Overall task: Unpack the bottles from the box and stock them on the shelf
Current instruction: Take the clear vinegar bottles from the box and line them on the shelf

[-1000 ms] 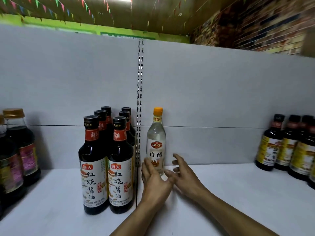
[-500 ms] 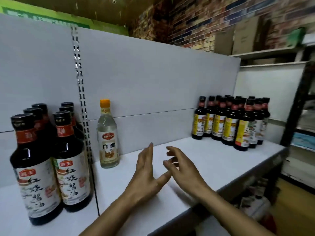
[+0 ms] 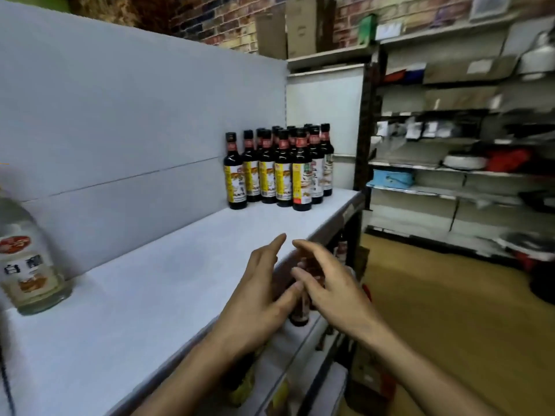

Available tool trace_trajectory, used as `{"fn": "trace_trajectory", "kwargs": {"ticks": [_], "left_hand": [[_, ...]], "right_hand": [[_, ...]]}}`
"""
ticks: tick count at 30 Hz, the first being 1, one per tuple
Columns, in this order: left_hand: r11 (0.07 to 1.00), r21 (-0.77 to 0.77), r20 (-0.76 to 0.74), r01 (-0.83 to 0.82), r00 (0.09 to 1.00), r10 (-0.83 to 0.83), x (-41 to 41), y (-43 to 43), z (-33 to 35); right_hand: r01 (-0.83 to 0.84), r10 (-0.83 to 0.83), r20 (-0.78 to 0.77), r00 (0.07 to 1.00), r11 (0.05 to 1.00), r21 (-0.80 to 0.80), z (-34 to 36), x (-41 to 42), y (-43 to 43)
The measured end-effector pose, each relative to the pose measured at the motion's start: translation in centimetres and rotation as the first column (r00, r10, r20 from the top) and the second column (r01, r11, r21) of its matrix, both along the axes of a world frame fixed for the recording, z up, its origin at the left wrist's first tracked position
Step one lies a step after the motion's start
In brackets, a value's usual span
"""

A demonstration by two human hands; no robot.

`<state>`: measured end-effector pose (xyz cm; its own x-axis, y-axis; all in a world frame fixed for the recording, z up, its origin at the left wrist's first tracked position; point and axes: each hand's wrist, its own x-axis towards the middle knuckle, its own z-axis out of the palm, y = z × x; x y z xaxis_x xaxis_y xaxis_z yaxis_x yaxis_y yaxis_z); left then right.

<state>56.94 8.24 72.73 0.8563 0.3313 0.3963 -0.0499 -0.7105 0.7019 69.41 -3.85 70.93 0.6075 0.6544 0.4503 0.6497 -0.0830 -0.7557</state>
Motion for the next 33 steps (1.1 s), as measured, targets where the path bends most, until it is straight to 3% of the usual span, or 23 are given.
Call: {"fn": "trace_trajectory", "kwargs": {"ticks": [5,12,25,33], "left_hand": [[0.99,-0.068,-0.101,0.122,0.986,-0.129,6.0,-6.0,-5.0],[0.942,-0.279,-0.261,0.189,0.928,-0.264,12.0,-15.3,-13.7],[0.894,-0.447,-0.514,0.028,0.81,-0.283,14.4,-21.6,-28.9],[0.858,-0.51,-0.647,-0.065,0.686,-0.333,13.8,-21.4,-43.5]], "right_hand": [[0.09,-0.099,-0.125,0.987,0.993,-0.078,-4.8,4.2,-8.0],[0.13,-0.213,-0.324,0.922,0.957,-0.261,-12.1,8.3,-18.2],[0.102,-0.356,-0.49,0.796,0.876,-0.471,-26.8,10.7,-26.3],[0.064,-0.455,-0.594,0.664,0.826,-0.561,-41.1,8.3,-26.5]]}}
